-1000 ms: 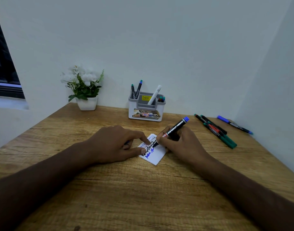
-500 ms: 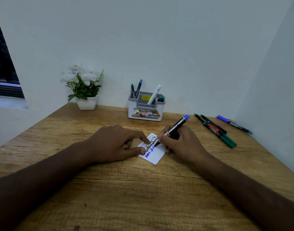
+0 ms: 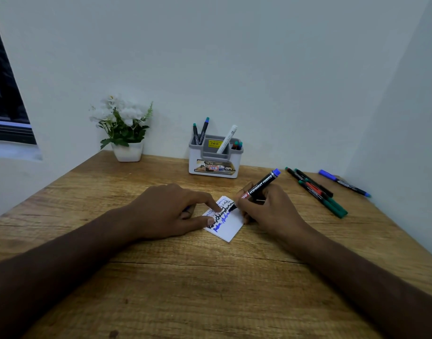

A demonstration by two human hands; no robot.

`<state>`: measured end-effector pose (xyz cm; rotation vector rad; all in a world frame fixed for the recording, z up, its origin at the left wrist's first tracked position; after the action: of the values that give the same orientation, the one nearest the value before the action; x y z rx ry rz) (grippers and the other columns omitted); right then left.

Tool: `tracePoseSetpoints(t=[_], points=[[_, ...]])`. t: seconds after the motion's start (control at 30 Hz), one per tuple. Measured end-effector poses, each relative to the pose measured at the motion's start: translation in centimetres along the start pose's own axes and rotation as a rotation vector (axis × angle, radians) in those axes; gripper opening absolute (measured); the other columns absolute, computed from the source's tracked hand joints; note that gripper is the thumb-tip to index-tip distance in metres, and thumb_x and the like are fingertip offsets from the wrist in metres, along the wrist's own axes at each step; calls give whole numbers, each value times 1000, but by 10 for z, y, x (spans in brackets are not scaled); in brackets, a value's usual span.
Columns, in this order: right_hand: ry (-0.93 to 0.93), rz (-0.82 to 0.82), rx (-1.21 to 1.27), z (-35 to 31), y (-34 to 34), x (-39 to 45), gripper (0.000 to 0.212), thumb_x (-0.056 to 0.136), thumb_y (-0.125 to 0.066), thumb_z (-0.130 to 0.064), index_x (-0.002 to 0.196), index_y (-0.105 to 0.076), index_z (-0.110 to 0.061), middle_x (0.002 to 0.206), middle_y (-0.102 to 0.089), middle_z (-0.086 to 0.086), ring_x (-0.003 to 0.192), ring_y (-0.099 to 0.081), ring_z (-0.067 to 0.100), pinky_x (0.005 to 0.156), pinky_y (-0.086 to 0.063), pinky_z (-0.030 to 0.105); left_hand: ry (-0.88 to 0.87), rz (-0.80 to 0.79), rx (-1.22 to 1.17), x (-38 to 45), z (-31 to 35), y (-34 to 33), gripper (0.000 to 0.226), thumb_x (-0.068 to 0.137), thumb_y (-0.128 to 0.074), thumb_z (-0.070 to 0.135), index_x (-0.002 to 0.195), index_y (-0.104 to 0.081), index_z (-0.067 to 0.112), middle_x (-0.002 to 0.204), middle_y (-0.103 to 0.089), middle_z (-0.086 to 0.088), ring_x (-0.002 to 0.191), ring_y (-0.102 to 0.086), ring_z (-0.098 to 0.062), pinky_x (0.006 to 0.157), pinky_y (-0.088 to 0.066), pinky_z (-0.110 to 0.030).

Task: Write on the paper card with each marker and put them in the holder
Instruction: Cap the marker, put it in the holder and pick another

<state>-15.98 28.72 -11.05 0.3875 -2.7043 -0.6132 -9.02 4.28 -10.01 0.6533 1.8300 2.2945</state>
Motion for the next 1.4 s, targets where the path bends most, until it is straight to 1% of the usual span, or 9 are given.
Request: tracePoseSetpoints(t=[0.13, 0.3, 0.4, 0.73, 0.83, 1.0, 1.1, 1.2, 1.4], points=[[-13, 19, 29, -3, 1, 2, 7, 90, -78, -28, 90, -76, -21, 79, -80, -1, 64, -74, 12, 68, -64, 35, 6, -3, 3, 1, 0, -1, 45, 91, -39, 80, 133, -47, 65, 66, -60, 10, 74, -58, 2, 52, -35, -23], [28, 44, -21, -5, 5, 5, 7, 92, -79, -24, 87, -78, -19, 85, -79, 2, 74, -69, 16, 78, -61, 50, 8, -2, 2, 2, -1, -1, 44, 91, -39, 80, 132, -46, 66, 66, -59, 9, 75, -58, 2, 53, -33, -23], [33, 4, -72, -3, 5, 5, 3, 91, -80, -24, 90, -78, -22, 89, -79, 0, 82, -73, 26, 78, -62, 49, 7, 2, 6, 2, -1, -2, 44, 91, -39, 80, 132, -47, 65, 66, -59, 9, 75, -58, 1, 52, -33, -23], [-9, 22, -82, -2, 7, 8, 11, 92, -79, -28, 99, -78, -19, 96, -79, 1, 84, -71, 18, 82, -63, 47, 26, -27, -3, 3, 0, 0, 47, 89, -38, 81, 134, -44, 67, 69, -61, 10, 80, -59, 0, 54, -34, -22], [-18, 25, -66, 0, 6, 9, 9, 92, -80, -28, 98, -78, -21, 96, -79, -1, 85, -71, 17, 83, -64, 46, 31, -36, -6, 3, 2, 1, 48, 89, -38, 81, 134, -46, 66, 70, -61, 10, 74, -59, -3, 55, -36, -22], [11, 26, -76, 2, 7, 9, 5, 92, -80, -25, 97, -80, -23, 94, -80, -3, 84, -72, 13, 78, -61, 37, 28, -28, -1, 2, 3, 2, 47, 90, -39, 80, 134, -47, 65, 69, -60, 11, 76, -58, 0, 55, -33, -20], [-24, 37, -82, 3, 8, 10, 15, 90, -80, -32, 98, -77, -20, 95, -78, 1, 88, -73, 22, 81, -63, 43, 27, -29, 0, 2, 3, 2, 46, 91, -40, 79, 134, -47, 66, 69, -59, 11, 73, -58, -2, 55, -35, -21], [-28, 42, -73, 3, 7, 10, 13, 91, -81, -31, 99, -77, -21, 96, -79, -1, 88, -73, 19, 80, -63, 41, 20, -15, 0, 2, 2, 1, 46, 90, -39, 80, 133, -47, 66, 68, -59, 11, 78, -58, 0, 55, -34, -21], [-55, 58, -66, 4, 7, 12, 15, 91, -79, -31, 101, -76, -20, 99, -78, 1, 93, -74, 23, 87, -64, 50, 14, -12, -15, 2, 1, 1, 48, 89, -37, 81, 134, -47, 65, 69, -60, 11, 80, -58, 1, 55, -34, -21]])
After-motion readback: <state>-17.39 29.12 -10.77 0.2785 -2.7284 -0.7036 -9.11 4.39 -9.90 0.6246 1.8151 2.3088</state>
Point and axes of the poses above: each hand's wrist, its own x-axis towards the middle knuckle, its own y-axis out of the back of the hand, z = x × y, the point moved 1 cm from there along x, towards the middle knuckle
